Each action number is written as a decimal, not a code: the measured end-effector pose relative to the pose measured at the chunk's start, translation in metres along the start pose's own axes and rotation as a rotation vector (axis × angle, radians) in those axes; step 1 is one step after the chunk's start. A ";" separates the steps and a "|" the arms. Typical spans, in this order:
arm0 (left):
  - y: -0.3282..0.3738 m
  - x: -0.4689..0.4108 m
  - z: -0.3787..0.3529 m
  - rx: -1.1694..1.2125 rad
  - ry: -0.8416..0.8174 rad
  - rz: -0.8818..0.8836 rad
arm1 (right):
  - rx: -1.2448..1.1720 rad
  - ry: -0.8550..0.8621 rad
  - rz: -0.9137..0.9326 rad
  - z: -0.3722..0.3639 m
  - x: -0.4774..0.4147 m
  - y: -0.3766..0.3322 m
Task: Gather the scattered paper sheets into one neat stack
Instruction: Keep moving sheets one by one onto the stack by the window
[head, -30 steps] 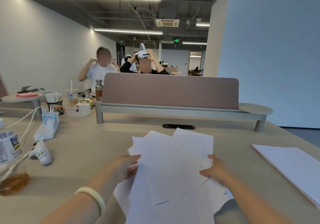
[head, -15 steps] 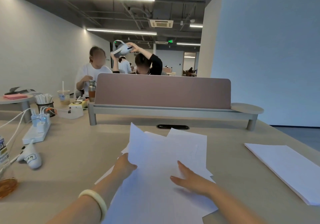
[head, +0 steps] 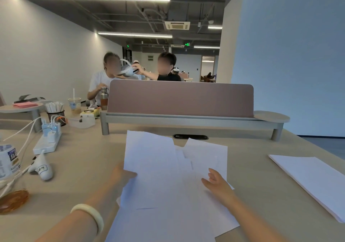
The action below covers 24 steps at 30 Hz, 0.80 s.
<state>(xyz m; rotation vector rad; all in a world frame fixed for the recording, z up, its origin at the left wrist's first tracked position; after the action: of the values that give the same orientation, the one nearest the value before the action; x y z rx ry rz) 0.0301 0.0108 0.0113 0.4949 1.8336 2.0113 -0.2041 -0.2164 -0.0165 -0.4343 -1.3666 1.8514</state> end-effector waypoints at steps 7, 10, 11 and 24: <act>-0.010 0.004 0.001 0.004 -0.079 0.037 | 0.045 0.011 0.005 -0.013 -0.002 -0.006; -0.023 0.014 -0.011 -0.042 -0.262 0.150 | 0.114 -0.010 0.056 -0.030 0.002 -0.006; -0.024 0.017 -0.016 -0.054 -0.333 0.170 | 0.122 0.000 0.072 -0.033 0.004 -0.007; 0.025 0.012 -0.026 -0.092 -0.302 -0.248 | -0.179 0.000 0.009 -0.010 0.001 -0.019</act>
<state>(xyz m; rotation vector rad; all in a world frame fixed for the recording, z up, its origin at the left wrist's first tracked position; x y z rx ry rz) 0.0059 -0.0078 0.0336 0.4871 1.5320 1.7404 -0.1905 -0.2063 -0.0025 -0.5327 -1.5394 1.7422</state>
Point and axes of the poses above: each hand's wrist, its own x-axis away from the middle knuckle, its own z-axis out of the back of the hand, y = z × x, the point moved 7 cm from there along -x, towards the middle knuckle, and after that the axes turned 6 degrees about -z, right-handed, at the moved point
